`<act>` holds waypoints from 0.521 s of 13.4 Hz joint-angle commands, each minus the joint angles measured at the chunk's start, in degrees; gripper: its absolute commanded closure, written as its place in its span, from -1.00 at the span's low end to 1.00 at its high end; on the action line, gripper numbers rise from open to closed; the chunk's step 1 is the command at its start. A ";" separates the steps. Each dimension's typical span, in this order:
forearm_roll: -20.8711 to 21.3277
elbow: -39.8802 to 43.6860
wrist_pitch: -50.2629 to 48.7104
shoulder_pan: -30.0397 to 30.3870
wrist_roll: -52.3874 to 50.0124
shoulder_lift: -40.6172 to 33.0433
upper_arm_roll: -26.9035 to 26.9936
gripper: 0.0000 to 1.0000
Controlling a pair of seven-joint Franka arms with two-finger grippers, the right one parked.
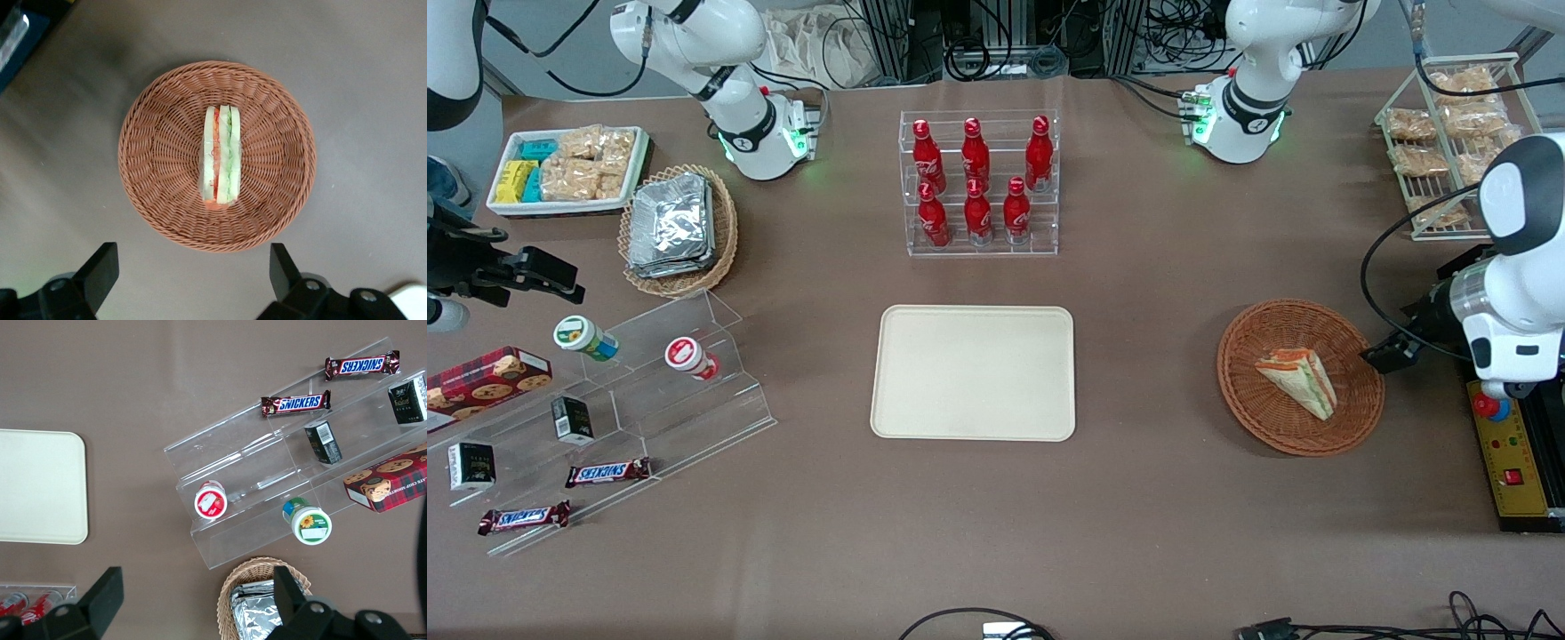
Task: Place sandwich from basket to tray
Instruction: 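Lower the open left gripper over the sandwich in the wicker basket, then close the left gripper on the wrapped sandwich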
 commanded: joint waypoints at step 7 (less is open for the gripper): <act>0.29 -11.28 22.47 0.15 -5.78 7.79 -0.49 -1.00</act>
